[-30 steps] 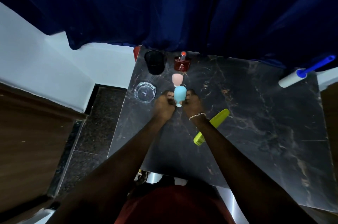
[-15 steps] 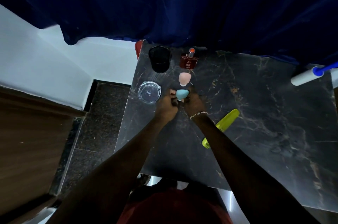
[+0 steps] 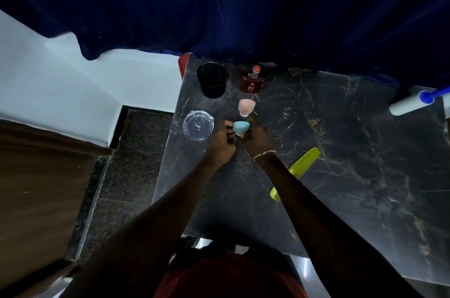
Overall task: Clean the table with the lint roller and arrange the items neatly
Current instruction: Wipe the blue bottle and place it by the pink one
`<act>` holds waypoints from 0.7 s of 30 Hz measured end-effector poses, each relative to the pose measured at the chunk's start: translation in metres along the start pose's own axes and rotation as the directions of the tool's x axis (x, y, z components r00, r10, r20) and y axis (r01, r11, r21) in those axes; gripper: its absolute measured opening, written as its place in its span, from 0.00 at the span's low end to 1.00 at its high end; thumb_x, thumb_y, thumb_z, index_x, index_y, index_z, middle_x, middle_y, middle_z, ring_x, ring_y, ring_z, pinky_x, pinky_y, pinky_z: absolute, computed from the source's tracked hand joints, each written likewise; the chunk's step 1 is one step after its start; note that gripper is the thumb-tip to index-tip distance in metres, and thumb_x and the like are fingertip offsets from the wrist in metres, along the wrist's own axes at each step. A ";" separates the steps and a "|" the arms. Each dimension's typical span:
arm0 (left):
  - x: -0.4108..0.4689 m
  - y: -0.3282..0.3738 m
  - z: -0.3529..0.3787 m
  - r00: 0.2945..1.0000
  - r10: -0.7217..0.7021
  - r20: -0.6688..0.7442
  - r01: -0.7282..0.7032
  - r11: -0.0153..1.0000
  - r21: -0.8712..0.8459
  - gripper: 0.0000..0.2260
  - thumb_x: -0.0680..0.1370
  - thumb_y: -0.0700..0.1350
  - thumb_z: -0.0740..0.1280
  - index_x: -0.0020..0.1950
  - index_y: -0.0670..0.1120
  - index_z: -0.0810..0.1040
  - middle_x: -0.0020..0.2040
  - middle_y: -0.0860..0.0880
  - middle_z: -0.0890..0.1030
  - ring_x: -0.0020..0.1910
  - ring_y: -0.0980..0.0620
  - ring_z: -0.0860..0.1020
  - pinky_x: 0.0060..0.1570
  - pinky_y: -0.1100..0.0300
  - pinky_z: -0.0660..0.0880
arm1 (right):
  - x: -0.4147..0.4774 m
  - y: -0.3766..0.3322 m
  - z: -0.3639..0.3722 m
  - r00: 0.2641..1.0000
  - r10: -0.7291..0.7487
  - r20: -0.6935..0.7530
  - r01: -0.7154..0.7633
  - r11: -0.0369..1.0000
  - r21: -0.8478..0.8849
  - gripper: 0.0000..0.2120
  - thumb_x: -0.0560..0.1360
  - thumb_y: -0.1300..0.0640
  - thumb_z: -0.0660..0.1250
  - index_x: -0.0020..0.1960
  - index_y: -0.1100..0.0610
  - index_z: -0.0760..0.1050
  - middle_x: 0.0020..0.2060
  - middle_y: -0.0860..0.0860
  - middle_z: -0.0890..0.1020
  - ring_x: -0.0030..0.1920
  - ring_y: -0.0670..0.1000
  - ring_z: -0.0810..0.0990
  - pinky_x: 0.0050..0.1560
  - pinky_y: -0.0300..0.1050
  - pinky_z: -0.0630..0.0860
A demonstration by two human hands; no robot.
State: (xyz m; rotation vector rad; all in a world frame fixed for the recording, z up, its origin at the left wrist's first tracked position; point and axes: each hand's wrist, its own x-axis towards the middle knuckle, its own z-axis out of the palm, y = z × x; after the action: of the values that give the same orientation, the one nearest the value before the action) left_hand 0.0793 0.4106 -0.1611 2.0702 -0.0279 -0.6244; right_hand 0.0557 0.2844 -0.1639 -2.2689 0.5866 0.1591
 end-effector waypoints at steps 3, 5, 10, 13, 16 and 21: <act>-0.001 0.001 0.001 1.000 -0.006 0.000 0.006 1.000 -0.030 0.19 0.77 0.31 0.66 0.67 0.37 0.70 0.60 0.39 0.82 0.61 0.39 0.81 0.63 0.41 0.77 | 0.000 0.001 -0.001 1.000 0.000 -0.004 0.000 1.000 -0.001 0.25 0.72 0.61 0.71 0.67 0.56 0.70 0.58 0.56 0.82 0.59 0.61 0.81 0.58 0.54 0.78; -0.002 0.001 0.001 1.000 0.006 0.002 -0.006 1.000 -0.024 0.20 0.77 0.32 0.67 0.69 0.39 0.70 0.62 0.41 0.82 0.62 0.43 0.82 0.64 0.43 0.77 | -0.001 0.001 -0.001 1.000 -0.005 0.000 0.005 1.000 0.008 0.25 0.72 0.61 0.70 0.68 0.56 0.69 0.58 0.57 0.82 0.59 0.61 0.81 0.59 0.55 0.78; -0.006 0.002 0.002 1.000 0.024 -0.001 -0.024 0.998 -0.063 0.23 0.78 0.31 0.67 0.72 0.40 0.69 0.65 0.43 0.81 0.63 0.47 0.81 0.67 0.45 0.77 | -0.004 0.002 -0.002 1.000 -0.007 0.003 0.007 1.000 0.017 0.23 0.72 0.63 0.66 0.67 0.58 0.69 0.57 0.58 0.82 0.57 0.62 0.81 0.57 0.55 0.78; -0.012 0.002 0.006 0.999 0.016 -0.038 -0.019 0.996 -0.091 0.25 0.77 0.30 0.67 0.73 0.39 0.69 0.65 0.41 0.81 0.62 0.46 0.82 0.67 0.47 0.77 | -0.006 0.004 -0.003 1.000 -0.007 -0.009 0.007 0.999 0.037 0.22 0.71 0.66 0.64 0.65 0.60 0.71 0.56 0.59 0.82 0.56 0.62 0.81 0.58 0.54 0.78; -0.018 0.001 0.012 0.997 -0.056 -0.056 0.047 0.987 -0.151 0.27 0.77 0.29 0.67 0.75 0.39 0.66 0.64 0.39 0.80 0.59 0.45 0.81 0.67 0.46 0.77 | -0.012 0.010 -0.006 1.000 0.005 0.011 -0.007 0.990 0.143 0.23 0.71 0.68 0.64 0.65 0.62 0.71 0.54 0.59 0.81 0.52 0.58 0.80 0.57 0.59 0.77; -0.045 -0.002 0.032 0.991 -0.091 -0.097 0.075 0.986 -0.151 0.27 0.77 0.34 0.71 0.74 0.40 0.66 0.54 0.47 0.77 0.54 0.45 0.80 0.67 0.45 0.76 | -0.036 0.028 -0.029 0.999 0.044 0.010 -0.045 0.973 0.227 0.26 0.71 0.71 0.68 0.67 0.63 0.69 0.55 0.61 0.79 0.50 0.60 0.82 0.56 0.56 0.79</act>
State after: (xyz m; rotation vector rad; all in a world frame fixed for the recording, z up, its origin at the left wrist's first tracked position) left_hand 0.0254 0.3979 -0.1574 1.9648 0.1606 -0.5521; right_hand 0.0095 0.2601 -0.1521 -2.0351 0.6208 0.1132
